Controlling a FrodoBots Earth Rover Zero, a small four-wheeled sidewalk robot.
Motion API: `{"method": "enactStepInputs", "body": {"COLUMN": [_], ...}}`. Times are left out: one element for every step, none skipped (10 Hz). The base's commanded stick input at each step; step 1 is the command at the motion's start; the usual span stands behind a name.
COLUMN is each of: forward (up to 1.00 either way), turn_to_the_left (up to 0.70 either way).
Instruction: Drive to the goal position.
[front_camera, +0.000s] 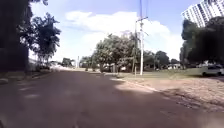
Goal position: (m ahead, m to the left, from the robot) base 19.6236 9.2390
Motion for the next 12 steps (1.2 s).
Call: {"method": "enactStepInputs", "body": {"forward": [0.70,0.70,0.70,0.70,0.70,0.70,0.70,0.70,0.70,0.70,0.70,0.70], "turn_to_the_left": [0.00,0.00,0.00,0.00,0.00,0.00,0.00,0.00,0.00,0.00,0.00,0.00]}}
